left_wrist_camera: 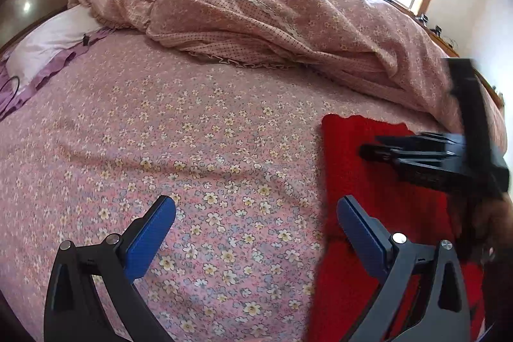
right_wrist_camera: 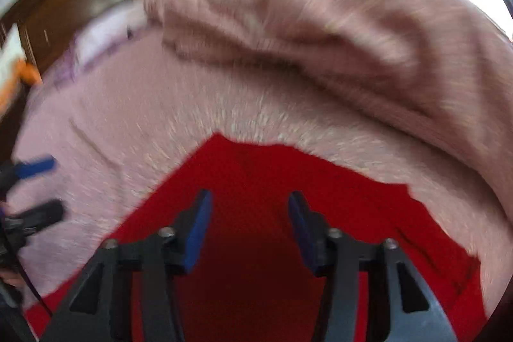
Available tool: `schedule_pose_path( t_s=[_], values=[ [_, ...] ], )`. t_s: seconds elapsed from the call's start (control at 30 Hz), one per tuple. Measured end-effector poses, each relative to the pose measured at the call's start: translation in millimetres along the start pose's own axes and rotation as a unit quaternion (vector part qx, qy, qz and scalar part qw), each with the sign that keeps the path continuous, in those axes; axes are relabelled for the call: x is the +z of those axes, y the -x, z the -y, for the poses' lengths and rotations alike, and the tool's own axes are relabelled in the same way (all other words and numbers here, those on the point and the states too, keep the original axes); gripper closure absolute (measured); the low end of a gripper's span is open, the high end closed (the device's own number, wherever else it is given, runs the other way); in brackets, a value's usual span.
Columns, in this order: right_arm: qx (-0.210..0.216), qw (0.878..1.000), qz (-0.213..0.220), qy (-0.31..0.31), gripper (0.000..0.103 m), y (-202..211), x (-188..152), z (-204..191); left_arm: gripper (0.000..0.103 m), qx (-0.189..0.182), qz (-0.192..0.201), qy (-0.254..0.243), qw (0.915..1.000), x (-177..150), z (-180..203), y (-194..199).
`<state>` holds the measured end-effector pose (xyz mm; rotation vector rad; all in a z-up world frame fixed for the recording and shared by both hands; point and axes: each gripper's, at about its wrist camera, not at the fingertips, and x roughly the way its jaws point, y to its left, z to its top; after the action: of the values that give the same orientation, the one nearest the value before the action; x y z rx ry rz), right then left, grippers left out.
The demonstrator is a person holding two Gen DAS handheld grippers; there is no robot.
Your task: Fold small clothes
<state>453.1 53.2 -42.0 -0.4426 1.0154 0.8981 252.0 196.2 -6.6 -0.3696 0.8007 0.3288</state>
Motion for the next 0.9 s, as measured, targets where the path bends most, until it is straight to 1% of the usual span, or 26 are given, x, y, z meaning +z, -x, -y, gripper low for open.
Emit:
schedule_pose_path(
  t_s=[0.03,0.07,0.1,0.17,0.23,0.4,0.5,0.53,0.57,0.7,0.73,0.77,0.8,0.83,0.87,0.9],
  values=[
    [-0.005,1.000,-0.012,0.012,0.085,-11,3,-4,0.005,0.003,-0.003,-0.002,1.0000,0,-1,-2],
    [-0.007,1.000,-0.003,0.015,0.094,-11,4,-6,0.005,0.003,-0.005,-0.003,1.0000,0,-1,-3],
    [0.003,1.000,0.011,0.009,0.096,-8,5,-5,0.005,0.003,-0.007,-0.003,1.0000,-1,-1,-3],
    [0.007,1.000,0.029,0.003,0.097,-2,4,-3,0.005,0.002,-0.010,0.001,0.9999,-1,-2,-4],
    [0.000,0.999,0.036,0.010,0.097,0,4,-5,0.005,0.001,-0.009,0.001,1.0000,-1,-2,-4],
    [-0.036,0.997,0.036,0.051,0.097,0,14,-19,0.005,0.006,-0.010,0.004,0.9999,0,-5,-4],
    [-0.045,0.996,0.035,0.066,0.097,-1,21,-26,0.005,0.000,-0.015,0.016,0.9998,1,-10,-5],
    [-0.047,0.996,0.036,0.068,0.098,-3,24,-28,0.005,-0.001,-0.016,0.019,0.9997,1,-11,-5],
    [-0.046,0.996,0.036,0.071,0.103,-5,28,-30,0.005,-0.002,-0.016,0.021,0.9996,2,-11,-5],
    [-0.053,0.994,0.040,0.090,0.103,-12,40,-41,0.005,-0.003,-0.015,0.021,0.9997,2,-11,-5],
    [-0.063,0.993,0.034,0.097,0.103,-15,41,-44,0.005,-0.003,-0.017,0.021,0.9996,1,-11,-5],
    [-0.069,0.992,0.034,0.096,0.101,-13,40,-43,0.005,-0.003,-0.019,0.021,0.9996,1,-11,-6],
    [-0.064,0.993,0.037,0.088,0.101,-9,37,-40,0.005,-0.004,-0.020,0.022,0.9996,2,-12,-6],
    [-0.045,0.996,0.045,0.067,0.093,-1,31,-30,0.005,-0.005,-0.021,0.023,0.9995,2,-12,-6],
    [-0.033,0.997,0.049,0.048,0.082,5,25,-20,0.005,-0.006,-0.020,0.024,0.9995,2,-12,-6],
    [-0.021,0.998,0.051,0.028,0.076,13,18,-9,0.005,-0.007,-0.019,0.025,0.9995,2,-11,-5]
  ],
)
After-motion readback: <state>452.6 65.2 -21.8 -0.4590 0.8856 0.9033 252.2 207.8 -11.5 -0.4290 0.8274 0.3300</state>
